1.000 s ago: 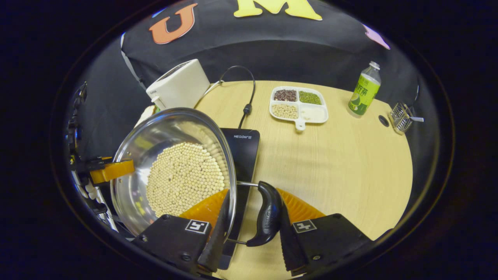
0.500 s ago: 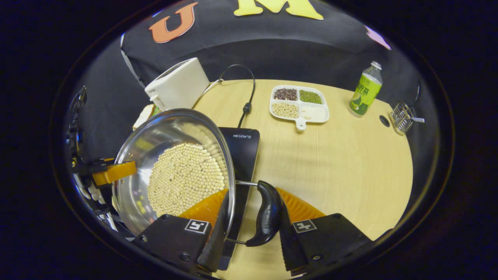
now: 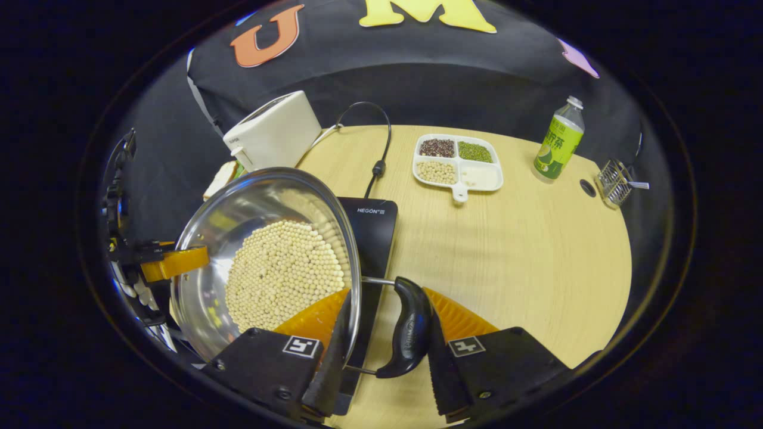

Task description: First push the handle of the pot to place it horizontally, then grasp the pot with both hands and set it on the induction cooktop.

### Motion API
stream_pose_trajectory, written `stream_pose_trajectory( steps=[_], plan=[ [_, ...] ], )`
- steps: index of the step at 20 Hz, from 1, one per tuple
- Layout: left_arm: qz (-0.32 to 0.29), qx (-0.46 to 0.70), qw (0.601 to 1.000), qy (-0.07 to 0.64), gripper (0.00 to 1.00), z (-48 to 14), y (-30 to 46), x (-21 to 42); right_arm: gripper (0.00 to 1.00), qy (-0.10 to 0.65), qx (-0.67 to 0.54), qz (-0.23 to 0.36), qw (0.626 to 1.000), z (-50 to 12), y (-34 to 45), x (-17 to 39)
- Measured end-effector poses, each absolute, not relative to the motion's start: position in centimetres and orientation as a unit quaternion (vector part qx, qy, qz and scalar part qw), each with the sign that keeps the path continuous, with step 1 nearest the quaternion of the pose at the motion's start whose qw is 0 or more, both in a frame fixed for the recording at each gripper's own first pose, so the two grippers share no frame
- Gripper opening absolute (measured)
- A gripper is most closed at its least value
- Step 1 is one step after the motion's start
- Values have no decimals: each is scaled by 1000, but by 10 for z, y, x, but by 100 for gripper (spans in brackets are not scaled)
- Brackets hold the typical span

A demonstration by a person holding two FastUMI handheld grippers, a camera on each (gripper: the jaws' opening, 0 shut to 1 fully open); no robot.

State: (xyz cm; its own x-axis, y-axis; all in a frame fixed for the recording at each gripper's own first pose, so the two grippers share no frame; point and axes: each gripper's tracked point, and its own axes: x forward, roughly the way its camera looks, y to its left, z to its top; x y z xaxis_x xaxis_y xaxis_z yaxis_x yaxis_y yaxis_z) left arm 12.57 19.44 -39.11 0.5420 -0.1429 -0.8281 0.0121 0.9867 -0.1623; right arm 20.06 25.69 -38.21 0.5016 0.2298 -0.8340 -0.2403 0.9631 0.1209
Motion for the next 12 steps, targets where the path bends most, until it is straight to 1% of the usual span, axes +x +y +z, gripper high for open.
stream_pose_trajectory(
  steps=[1, 2, 3, 4, 5, 6, 7, 9, 10, 12],
  plan=[
    [-45, -69, 875, 478, 57, -391, 195, 125, 63, 479, -2, 135, 868, -381, 257, 201],
    [-46, -69, 875, 476, 57, -391, 194, 126, 63, 478, -1, 135, 868, -382, 258, 200],
    [-49, -69, 876, 474, 48, -390, 193, 127, 63, 476, -2, 136, 869, -382, 258, 200],
    [-53, -66, 878, 470, 60, -389, 193, 127, 65, 471, -6, 131, 873, -380, 254, 202],
    [-58, -66, 880, 466, 60, -387, 193, 126, 68, 460, -9, 132, 878, -377, 254, 203],
    [-57, -65, 883, 462, 60, -387, 195, 128, 75, 448, -19, 133, 884, -372, 253, 205],
    [-51, -57, 889, 452, 52, -381, 197, 130, 74, 440, -31, 129, 888, -369, 251, 206],
    [-52, -37, 902, 427, 77, -365, 200, 136, 81, 416, -38, 130, 899, -357, 249, 210],
    [-53, -23, 905, 420, 64, -357, 201, 136, 81, 407, -44, 127, 904, -351, 247, 210],
    [-41, 2, 918, 394, 62, -337, 205, 139, 82, 379, -47, 135, 914, -333, 247, 210]
  ],
)
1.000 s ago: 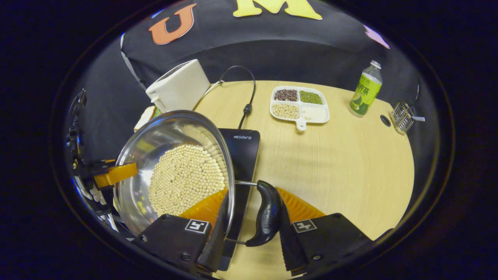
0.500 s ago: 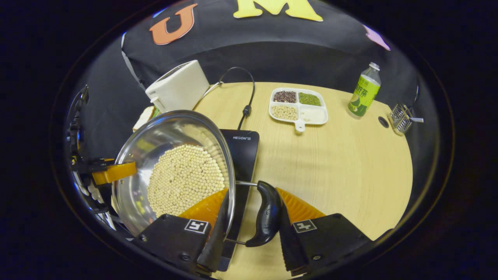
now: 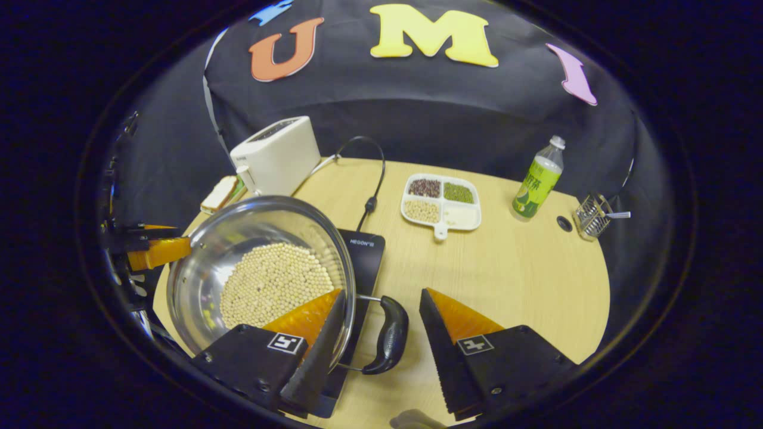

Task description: First push the handle of the pot to place it horizontally, then grasp the pot with both hands and set it on the induction cooktop.

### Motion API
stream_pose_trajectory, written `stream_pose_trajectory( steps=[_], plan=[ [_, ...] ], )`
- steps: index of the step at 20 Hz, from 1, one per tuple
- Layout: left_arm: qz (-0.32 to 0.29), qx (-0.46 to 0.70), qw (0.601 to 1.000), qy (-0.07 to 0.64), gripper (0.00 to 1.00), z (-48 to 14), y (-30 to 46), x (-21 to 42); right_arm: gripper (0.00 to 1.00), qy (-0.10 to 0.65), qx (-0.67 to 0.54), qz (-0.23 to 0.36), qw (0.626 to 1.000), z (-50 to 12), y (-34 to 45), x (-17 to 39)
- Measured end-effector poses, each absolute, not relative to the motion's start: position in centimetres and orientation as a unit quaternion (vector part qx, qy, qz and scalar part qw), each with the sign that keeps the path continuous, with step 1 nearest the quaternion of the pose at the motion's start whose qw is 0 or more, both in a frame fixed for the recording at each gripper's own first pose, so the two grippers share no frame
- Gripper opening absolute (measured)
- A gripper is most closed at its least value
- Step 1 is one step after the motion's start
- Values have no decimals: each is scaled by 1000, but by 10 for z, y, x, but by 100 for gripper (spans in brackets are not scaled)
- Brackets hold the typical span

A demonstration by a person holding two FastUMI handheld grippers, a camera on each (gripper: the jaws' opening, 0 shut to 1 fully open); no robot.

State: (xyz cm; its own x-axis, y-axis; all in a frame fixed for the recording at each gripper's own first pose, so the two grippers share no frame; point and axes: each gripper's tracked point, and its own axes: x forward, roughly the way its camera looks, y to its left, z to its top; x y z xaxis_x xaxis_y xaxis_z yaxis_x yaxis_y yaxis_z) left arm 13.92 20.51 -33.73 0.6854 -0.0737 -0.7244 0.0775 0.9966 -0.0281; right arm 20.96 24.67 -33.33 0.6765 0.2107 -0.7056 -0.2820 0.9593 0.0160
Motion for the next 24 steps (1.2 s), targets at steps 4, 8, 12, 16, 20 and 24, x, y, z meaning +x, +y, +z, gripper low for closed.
stream_pose_trajectory(
  steps=[4, 8, 12, 16, 20, 24],
  plan=[
    [-28, 9, 930, 367, 90, -314, 206, 130, 80, 345, -72, 133, 926, -305, 236, 200],
    [-14, 15, 939, 342, 97, -292, 203, 120, 79, 310, -98, 133, 936, -277, 221, 190],
    [6, 37, 952, 305, 97, -262, 199, 110, 86, 273, -112, 129, 947, -247, 205, 173],
    [8, 42, 964, 264, 97, -226, 179, 97, 89, 242, -127, 122, 954, -221, 188, 159],
    [12, 11, 972, 236, 97, -190, 148, 77, 89, 199, -133, 117, 964, -181, 162, 137],
    [31, 25, 980, 196, 97, -157, 115, 59, 96, 160, -131, 121, 971, -141, 125, 109]
  ],
)
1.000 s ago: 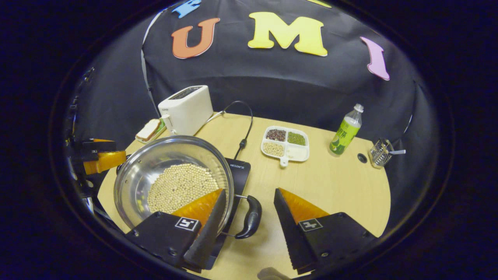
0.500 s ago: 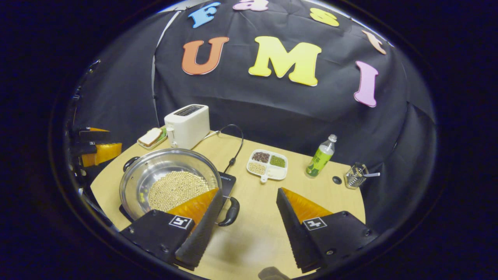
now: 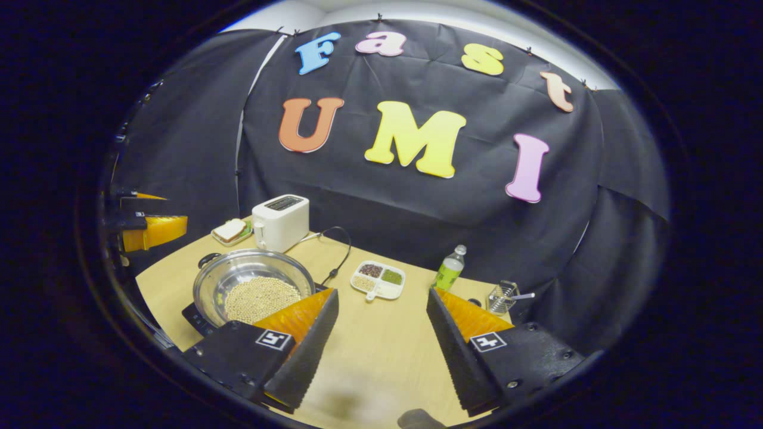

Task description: First push the handle of the pot to place it horizontally, then grasp the pot with both hands and set it on the induction cooktop.

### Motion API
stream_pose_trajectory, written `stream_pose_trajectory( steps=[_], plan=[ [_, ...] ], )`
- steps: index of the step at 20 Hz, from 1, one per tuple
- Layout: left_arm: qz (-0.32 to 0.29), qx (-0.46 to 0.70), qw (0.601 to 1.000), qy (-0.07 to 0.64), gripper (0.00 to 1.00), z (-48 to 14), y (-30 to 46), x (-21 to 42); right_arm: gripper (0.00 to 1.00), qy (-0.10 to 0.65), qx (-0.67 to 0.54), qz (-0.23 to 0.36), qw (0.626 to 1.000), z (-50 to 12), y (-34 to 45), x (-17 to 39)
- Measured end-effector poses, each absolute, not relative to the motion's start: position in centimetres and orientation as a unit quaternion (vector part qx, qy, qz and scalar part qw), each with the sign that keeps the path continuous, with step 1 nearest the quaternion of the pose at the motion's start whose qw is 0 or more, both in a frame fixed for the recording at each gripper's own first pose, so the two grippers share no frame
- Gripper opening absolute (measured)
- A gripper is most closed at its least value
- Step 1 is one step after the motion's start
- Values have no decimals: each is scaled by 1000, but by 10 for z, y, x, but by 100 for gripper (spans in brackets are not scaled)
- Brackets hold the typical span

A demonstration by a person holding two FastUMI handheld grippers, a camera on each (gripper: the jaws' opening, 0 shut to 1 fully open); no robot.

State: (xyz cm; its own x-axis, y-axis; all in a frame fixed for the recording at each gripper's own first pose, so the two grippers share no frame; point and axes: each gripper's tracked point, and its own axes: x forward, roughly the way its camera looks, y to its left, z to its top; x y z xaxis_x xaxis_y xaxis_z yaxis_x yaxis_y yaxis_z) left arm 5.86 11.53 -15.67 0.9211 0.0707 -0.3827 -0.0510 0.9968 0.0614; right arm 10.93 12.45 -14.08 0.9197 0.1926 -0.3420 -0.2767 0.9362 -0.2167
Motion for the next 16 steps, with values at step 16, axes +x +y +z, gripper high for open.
stream_pose_trajectory(
  steps=[16],
  plan=[
    [45, 11, 998, 51, 96, -6, -102, -39, 100, 30, -58, 86, 994, -15, -95, 21]
  ],
)
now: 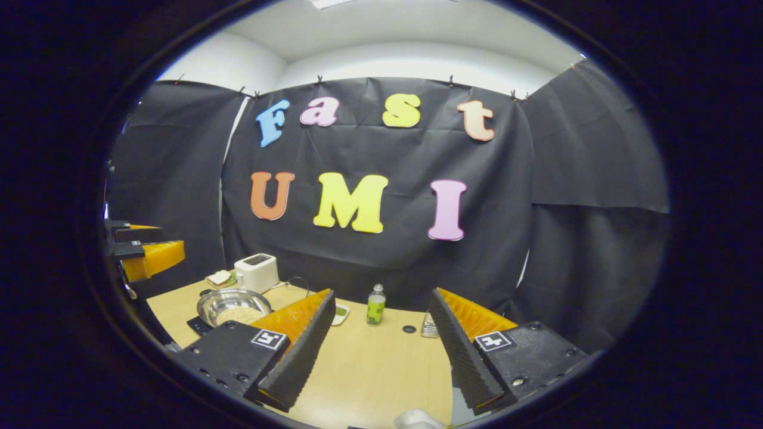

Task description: First push the handle of the pot to place it horizontally, then grasp the pot with both hands and set it on the induction cooktop.

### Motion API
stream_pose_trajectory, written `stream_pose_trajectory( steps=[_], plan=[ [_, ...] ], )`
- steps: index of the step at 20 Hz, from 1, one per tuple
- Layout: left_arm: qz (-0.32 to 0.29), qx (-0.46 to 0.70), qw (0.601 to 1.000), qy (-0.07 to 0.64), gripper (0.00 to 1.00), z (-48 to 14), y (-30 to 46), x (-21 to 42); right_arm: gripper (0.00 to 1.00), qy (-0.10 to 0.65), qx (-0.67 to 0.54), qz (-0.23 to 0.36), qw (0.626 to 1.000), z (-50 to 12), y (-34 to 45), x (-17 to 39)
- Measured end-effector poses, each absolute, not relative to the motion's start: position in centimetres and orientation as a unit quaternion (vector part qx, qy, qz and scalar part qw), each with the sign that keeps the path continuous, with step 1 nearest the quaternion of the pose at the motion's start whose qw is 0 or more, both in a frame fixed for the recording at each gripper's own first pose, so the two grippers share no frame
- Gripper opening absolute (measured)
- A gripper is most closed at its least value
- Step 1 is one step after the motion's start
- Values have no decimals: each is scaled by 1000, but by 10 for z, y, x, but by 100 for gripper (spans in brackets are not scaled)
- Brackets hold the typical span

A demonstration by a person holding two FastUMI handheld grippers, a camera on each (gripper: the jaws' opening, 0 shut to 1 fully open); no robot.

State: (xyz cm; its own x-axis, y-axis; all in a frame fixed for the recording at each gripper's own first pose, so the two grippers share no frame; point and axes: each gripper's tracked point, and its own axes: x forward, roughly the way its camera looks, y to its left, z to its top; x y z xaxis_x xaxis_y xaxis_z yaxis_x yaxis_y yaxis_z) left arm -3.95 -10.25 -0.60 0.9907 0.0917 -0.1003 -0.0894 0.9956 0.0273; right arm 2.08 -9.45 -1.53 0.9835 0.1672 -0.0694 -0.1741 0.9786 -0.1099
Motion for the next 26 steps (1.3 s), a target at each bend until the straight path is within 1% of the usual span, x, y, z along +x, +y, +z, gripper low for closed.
stream_pose_trajectory(
  steps=[3, 6, 9, 11, 17, 26],
  plan=[
    [40, 0, 999, 36, 96, 4, -120, -50, 100, 28, -41, 65, 997, -14, -123, 11],
    [46, -4, 999, 24, 96, 7, -116, -54, 100, 34, -25, 43, 998, -19, -140, 7],
    [42, -3, 999, 30, 96, 6, -108, -54, 100, 27, -14, 25, 999, -15, -144, 8],
    [46, -5, 998, 35, 96, 4, -96, -51, 100, 28, -10, 27, 999, -13, -137, 6],
    [42, 8, 999, 18, 96, 9, -74, -37, 100, 26, 1, 37, 999, -3, -113, 12],
    [21, -7, 1000, 21, 96, 2, -62, -14, 100, 40, 4, 19, 999, -3, -101, 19]
  ],
)
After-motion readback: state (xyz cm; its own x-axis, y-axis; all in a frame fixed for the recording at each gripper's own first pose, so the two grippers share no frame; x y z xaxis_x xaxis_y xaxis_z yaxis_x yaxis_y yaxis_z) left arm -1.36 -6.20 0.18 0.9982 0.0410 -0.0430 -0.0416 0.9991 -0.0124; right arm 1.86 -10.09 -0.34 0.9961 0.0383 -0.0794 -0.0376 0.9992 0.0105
